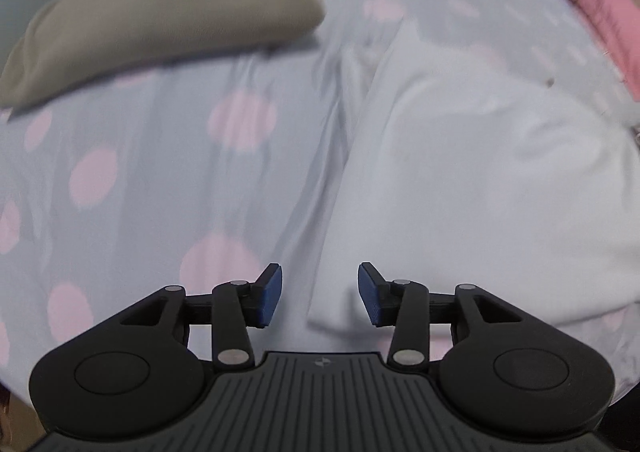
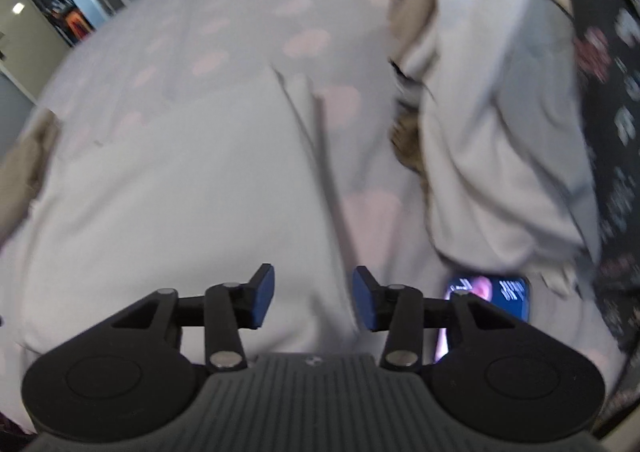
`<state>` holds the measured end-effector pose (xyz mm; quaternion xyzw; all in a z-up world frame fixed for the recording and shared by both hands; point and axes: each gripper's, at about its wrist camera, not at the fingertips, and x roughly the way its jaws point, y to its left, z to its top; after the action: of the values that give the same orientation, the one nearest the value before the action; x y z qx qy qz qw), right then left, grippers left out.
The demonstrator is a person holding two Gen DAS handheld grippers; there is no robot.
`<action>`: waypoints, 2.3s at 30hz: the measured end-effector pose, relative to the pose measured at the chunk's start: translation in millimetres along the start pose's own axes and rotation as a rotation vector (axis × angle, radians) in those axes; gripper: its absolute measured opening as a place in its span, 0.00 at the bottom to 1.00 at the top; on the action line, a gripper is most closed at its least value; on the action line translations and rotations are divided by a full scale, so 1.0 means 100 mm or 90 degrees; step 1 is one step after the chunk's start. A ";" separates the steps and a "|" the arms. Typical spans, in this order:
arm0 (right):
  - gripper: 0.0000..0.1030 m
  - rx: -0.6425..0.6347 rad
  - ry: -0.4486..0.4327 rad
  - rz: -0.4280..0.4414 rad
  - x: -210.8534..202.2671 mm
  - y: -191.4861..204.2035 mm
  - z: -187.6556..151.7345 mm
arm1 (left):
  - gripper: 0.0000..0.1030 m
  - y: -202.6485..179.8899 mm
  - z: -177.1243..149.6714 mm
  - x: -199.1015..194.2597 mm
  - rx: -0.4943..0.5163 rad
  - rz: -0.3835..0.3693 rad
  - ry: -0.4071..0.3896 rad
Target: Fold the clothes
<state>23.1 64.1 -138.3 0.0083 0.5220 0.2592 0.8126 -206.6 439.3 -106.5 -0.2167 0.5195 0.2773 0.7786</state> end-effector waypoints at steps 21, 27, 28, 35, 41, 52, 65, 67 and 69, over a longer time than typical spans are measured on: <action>0.60 0.040 0.041 0.075 1.35 -0.14 1.13 | 0.46 -0.05 0.53 0.74 -0.058 -0.105 -0.061; 0.48 0.023 0.062 0.102 1.58 -0.16 1.10 | 0.46 -0.06 0.50 0.81 -0.049 -0.100 -0.048; 0.37 0.020 0.072 0.115 1.59 -0.15 1.13 | 0.46 -0.07 0.50 0.82 -0.047 -0.098 -0.047; 0.11 -0.039 0.090 0.107 1.28 0.17 1.30 | 0.46 -0.14 0.50 0.72 -0.033 -0.098 -0.065; 0.10 -0.097 0.105 0.098 0.82 0.71 1.39 | 0.46 -0.12 0.52 0.55 -0.045 -0.111 -0.089; 0.10 -0.104 0.132 0.174 0.28 2.01 1.49 | 0.46 -0.06 0.54 0.21 -0.059 -0.143 -0.137; 0.10 -0.126 0.195 0.288 0.80 3.70 1.08 | 0.46 0.28 0.57 0.06 -0.121 -0.139 -0.154; 0.10 -0.125 0.205 0.287 0.99 3.88 0.97 | 0.46 0.33 0.58 0.06 -0.127 -0.131 -0.156; 0.10 -0.124 0.213 0.282 1.18 4.03 0.87 | 0.46 0.38 0.58 0.08 -0.134 -0.128 -0.154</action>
<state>-31.5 485.8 -83.7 0.0014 0.6070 0.4770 0.6357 -189.2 505.9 -94.1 -0.3130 0.3659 0.2749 0.8322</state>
